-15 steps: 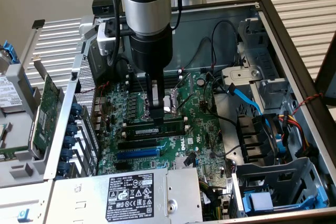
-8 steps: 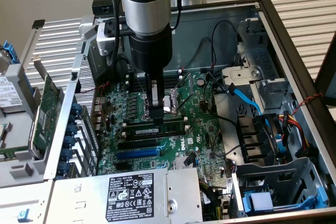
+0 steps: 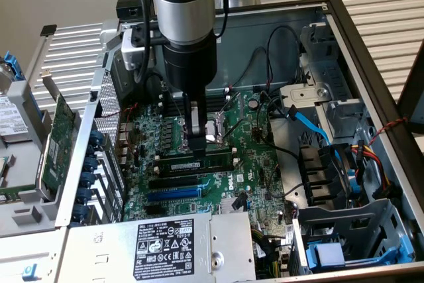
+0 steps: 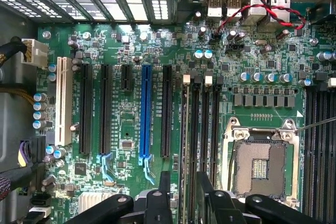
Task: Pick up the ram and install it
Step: 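Press down the ram until it locks into place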
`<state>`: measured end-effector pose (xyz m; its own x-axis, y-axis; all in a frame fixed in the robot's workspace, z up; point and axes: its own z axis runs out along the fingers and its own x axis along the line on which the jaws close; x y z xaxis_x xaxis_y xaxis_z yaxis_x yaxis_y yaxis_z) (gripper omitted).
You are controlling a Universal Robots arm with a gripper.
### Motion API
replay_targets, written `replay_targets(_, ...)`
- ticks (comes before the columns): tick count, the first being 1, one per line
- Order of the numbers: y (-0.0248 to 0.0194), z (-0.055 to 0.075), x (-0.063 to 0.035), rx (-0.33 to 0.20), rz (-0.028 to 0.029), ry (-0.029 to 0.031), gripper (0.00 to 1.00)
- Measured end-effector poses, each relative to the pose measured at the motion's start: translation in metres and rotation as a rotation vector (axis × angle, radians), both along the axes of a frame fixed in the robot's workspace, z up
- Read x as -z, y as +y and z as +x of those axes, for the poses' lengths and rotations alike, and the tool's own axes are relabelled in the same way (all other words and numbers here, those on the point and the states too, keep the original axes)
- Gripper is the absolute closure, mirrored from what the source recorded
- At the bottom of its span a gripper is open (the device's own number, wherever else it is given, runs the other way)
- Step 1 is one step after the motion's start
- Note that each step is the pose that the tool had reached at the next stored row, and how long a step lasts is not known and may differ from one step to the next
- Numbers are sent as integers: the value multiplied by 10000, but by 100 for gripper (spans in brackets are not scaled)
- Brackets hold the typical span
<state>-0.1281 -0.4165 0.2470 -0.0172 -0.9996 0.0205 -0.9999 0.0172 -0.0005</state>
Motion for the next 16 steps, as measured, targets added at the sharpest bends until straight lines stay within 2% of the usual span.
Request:
replay_targets(3,1,-3,-4,0,-10,3,69)
replay_targets(4,1,-3,-4,-1,-13,6,75)
replay_targets(5,1,-3,-5,-1,-15,12,75)
replay_targets(7,6,-4,-5,1,-24,19,87)
replay_targets(16,51,-26,43,-1,-143,74,89)
